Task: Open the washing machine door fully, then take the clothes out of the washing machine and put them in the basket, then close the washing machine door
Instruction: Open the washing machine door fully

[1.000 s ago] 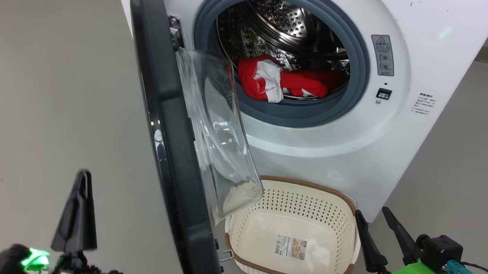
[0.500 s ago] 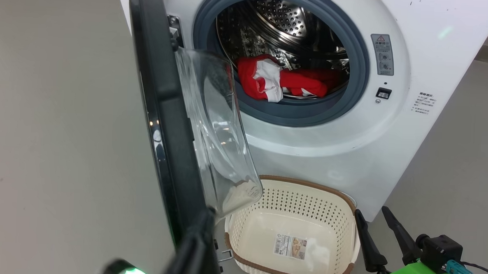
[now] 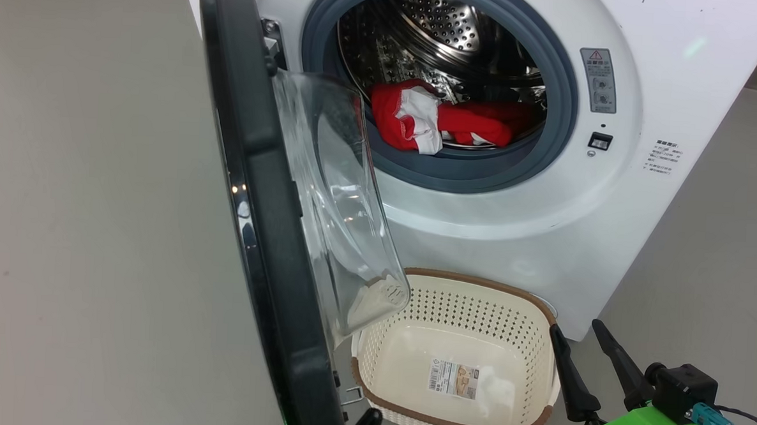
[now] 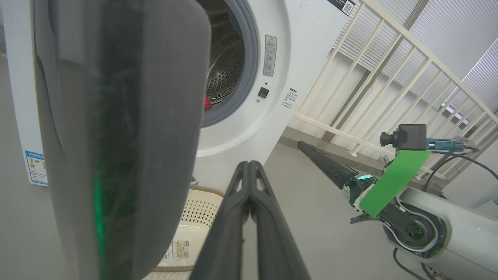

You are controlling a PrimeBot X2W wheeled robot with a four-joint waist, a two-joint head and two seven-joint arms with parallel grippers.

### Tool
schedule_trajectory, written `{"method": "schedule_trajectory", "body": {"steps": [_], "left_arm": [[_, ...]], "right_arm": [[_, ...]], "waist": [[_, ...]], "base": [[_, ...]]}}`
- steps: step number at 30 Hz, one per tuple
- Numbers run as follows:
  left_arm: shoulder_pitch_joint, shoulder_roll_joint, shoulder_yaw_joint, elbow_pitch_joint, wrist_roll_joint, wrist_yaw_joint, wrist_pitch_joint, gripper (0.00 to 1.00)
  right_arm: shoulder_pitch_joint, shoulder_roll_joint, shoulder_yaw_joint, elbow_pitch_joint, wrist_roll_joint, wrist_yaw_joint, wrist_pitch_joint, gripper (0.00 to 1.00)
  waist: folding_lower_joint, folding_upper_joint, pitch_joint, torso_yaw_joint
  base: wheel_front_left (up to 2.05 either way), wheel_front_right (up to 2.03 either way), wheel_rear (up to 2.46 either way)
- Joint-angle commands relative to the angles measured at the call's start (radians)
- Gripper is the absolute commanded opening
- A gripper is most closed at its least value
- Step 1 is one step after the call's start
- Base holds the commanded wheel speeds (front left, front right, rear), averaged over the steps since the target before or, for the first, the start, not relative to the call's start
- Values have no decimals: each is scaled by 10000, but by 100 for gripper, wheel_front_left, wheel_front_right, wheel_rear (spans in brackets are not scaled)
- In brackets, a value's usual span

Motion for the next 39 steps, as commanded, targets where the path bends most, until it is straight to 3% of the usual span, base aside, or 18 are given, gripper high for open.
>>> {"method": "schedule_trajectory", "body": {"steps": [1,39], "left_arm": [[-415,-24,347,-172,-119,-1,-51,0],[-204,-24,1647,-394,-340,1667,-51,0]], "right_arm": [[-234,-49,210,-279,-157,73,-120,100],[-964,-165,970,103,22,73,-120,100]], "waist": [[0,0,-1,22],[0,0,256,757]], "base": [[0,0,0],[0,0,0]]}}
